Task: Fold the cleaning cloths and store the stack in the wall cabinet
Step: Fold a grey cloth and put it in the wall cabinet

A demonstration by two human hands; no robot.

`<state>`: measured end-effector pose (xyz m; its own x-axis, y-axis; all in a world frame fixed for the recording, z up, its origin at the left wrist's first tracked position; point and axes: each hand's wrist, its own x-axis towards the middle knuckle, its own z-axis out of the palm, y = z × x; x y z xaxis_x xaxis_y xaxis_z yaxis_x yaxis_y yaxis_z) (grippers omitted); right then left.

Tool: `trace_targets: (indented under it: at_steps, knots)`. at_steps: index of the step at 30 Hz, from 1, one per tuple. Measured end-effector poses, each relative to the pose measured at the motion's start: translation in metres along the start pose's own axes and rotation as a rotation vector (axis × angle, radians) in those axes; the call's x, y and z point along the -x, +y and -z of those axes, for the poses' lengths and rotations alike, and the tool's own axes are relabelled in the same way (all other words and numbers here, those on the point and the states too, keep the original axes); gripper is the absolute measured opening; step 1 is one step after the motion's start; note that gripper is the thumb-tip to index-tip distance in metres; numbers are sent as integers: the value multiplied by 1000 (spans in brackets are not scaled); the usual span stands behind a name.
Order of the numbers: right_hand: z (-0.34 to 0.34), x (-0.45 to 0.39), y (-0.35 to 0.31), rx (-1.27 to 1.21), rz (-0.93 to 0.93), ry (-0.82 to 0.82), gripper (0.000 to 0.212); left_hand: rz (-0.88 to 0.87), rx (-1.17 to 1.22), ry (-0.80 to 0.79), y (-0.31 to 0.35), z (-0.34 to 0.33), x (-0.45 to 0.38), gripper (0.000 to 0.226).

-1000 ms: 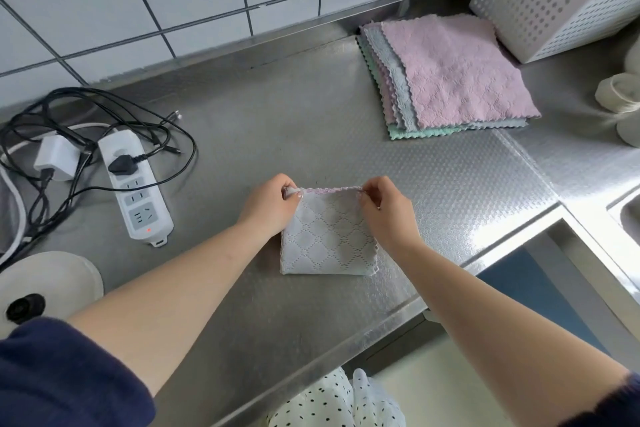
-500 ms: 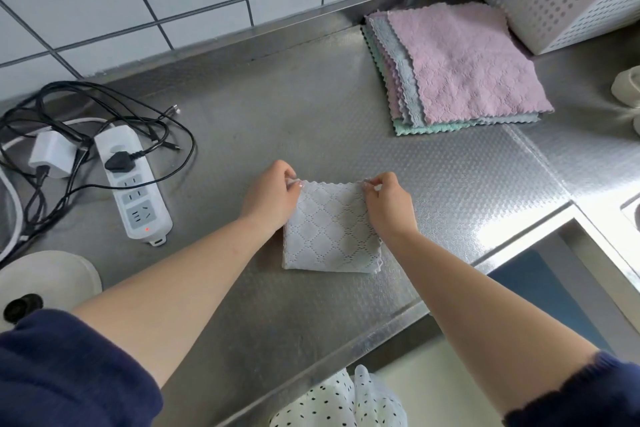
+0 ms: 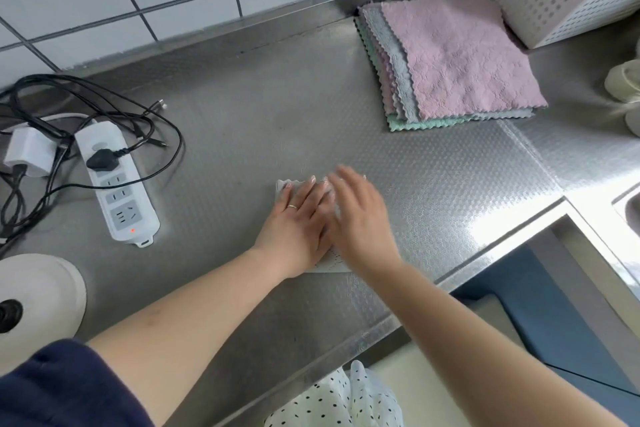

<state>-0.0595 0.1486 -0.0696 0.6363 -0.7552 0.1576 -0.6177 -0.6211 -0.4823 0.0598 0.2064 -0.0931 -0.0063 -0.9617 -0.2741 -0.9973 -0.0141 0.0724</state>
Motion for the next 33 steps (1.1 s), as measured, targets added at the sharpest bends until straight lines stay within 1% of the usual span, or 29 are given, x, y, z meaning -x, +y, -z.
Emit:
trace_targets:
  at_steps: [2, 4, 6, 8, 11, 13, 15, 18, 20, 22, 24, 26, 27, 29, 32, 33]
  knots:
    - [-15, 11, -11, 74, 72, -122, 65, -5, -93, -78, 1, -2, -1, 70]
    - [-25, 16, -12, 106, 42, -223, 77, -10, -105, -63, -1, -6, -1, 75]
    - [-30, 15, -3, 136, 2, -262, 87, -15, -64, -25, -6, -12, -2, 72]
    - [-30, 14, 6, 172, -55, -256, 87, -29, -29, 60, -11, -14, -1, 68]
    - [-30, 15, 16, 226, -120, -257, 80, -55, 11, 170, -11, -12, 1, 58]
    - [-29, 17, 22, 259, -128, -281, 79, -45, 11, 187, -16, -12, 2, 56]
    - [-27, 17, 26, 270, -148, -298, 74, 14, 47, 178, -24, -12, 4, 58]
    - [-26, 17, 28, 274, -151, -288, 70, 201, 142, 131, -41, -13, 13, 73]
    - [-25, 17, 27, 283, -156, -303, 70, 311, 202, 129, -48, -11, 22, 81]
    - [-25, 17, 28, 292, -158, -311, 71, 323, 333, 146, -46, -5, 34, 81]
    - [-25, 16, 28, 307, -155, -315, 74, 292, 546, 199, -38, 3, 47, 68]
    - [-25, 16, 28, 324, -142, -312, 78, 310, 746, 263, -27, 8, 54, 52]
    - [-25, 17, 28, 324, -135, -308, 79, 339, 854, 283, -22, 10, 54, 51]
    - [-23, 17, 27, 324, -125, -305, 81, 448, 1093, 296, -16, 17, 50, 53]
    - [-21, 17, 26, 343, -124, -332, 81, 718, 1454, 309, -18, 27, 39, 56]
    - [-20, 17, 26, 341, -121, -337, 82, 781, 1603, 316, -21, 30, 35, 56]
